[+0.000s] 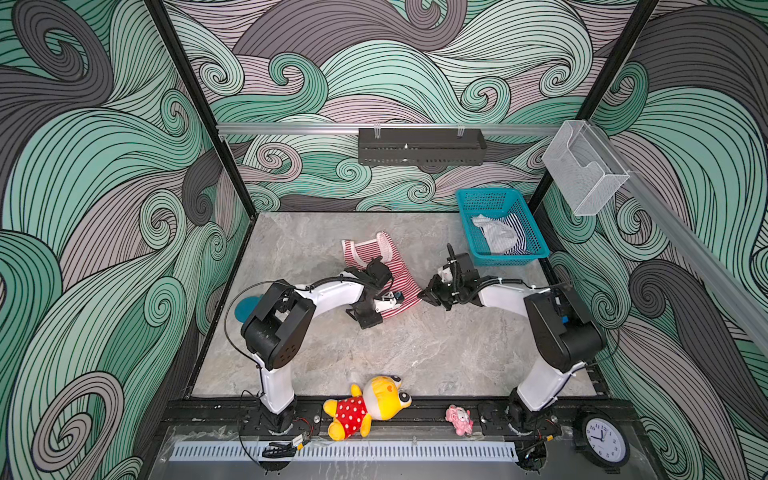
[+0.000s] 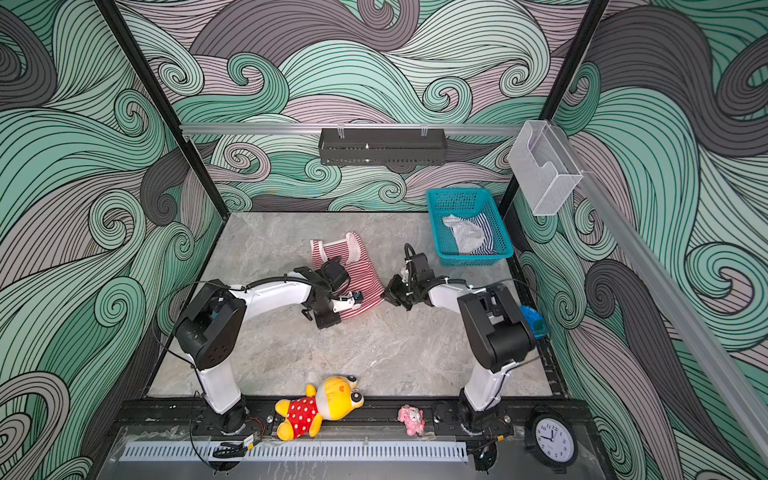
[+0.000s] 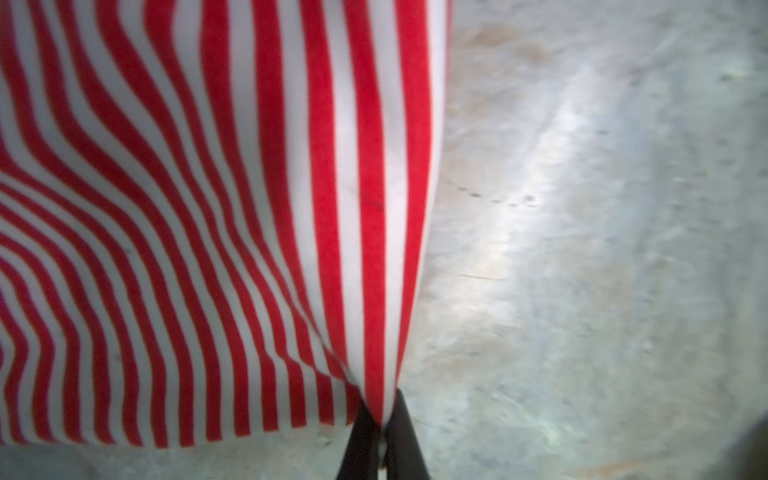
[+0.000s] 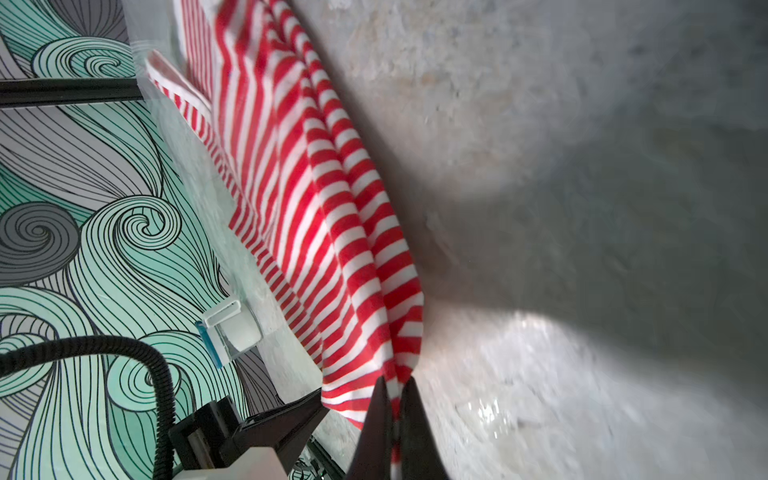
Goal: Fold and stack the tank tops
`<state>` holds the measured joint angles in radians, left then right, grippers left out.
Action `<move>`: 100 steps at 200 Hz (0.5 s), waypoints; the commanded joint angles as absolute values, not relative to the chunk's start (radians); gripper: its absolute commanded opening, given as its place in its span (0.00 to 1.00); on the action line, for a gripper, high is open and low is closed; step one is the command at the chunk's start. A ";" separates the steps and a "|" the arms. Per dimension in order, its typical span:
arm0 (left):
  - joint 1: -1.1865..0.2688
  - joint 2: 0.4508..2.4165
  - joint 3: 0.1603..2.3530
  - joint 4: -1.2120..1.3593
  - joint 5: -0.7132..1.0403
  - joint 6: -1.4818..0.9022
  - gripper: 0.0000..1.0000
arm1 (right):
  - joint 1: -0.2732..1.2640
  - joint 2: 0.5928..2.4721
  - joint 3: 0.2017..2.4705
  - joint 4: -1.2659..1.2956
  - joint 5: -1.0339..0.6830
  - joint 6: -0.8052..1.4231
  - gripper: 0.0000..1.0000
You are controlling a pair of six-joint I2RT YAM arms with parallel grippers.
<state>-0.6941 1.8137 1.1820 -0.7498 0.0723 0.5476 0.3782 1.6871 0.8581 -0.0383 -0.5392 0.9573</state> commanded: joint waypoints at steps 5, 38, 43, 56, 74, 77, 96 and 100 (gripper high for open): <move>-0.752 1.734 1.224 -0.945 0.232 0.554 0.00 | 0.370 1.533 0.794 -0.190 -0.485 0.926 0.00; -0.801 1.692 1.271 -1.066 0.373 0.558 0.00 | 0.365 1.314 0.740 -0.385 -0.438 0.895 0.00; -0.805 1.691 1.282 -1.083 0.393 0.559 0.00 | 0.363 1.280 0.738 -0.420 -0.429 0.893 0.00; -0.811 1.687 1.316 -1.133 0.443 0.569 0.00 | 0.358 1.199 0.747 -0.498 -0.415 0.886 0.00; -0.811 1.676 1.375 -1.188 0.498 0.580 0.00 | 0.348 1.114 0.790 -0.596 -0.397 0.878 0.01; -0.811 1.673 1.385 -1.194 0.506 0.584 0.00 | 0.348 1.106 0.800 -0.606 -0.397 0.877 0.01; -0.806 1.655 1.442 -1.215 0.525 0.588 0.00 | 0.345 1.091 0.874 -0.654 -0.414 0.874 0.01; -0.803 1.653 1.453 -1.214 0.524 0.586 0.00 | 0.345 1.097 0.889 -0.654 -0.423 0.874 0.01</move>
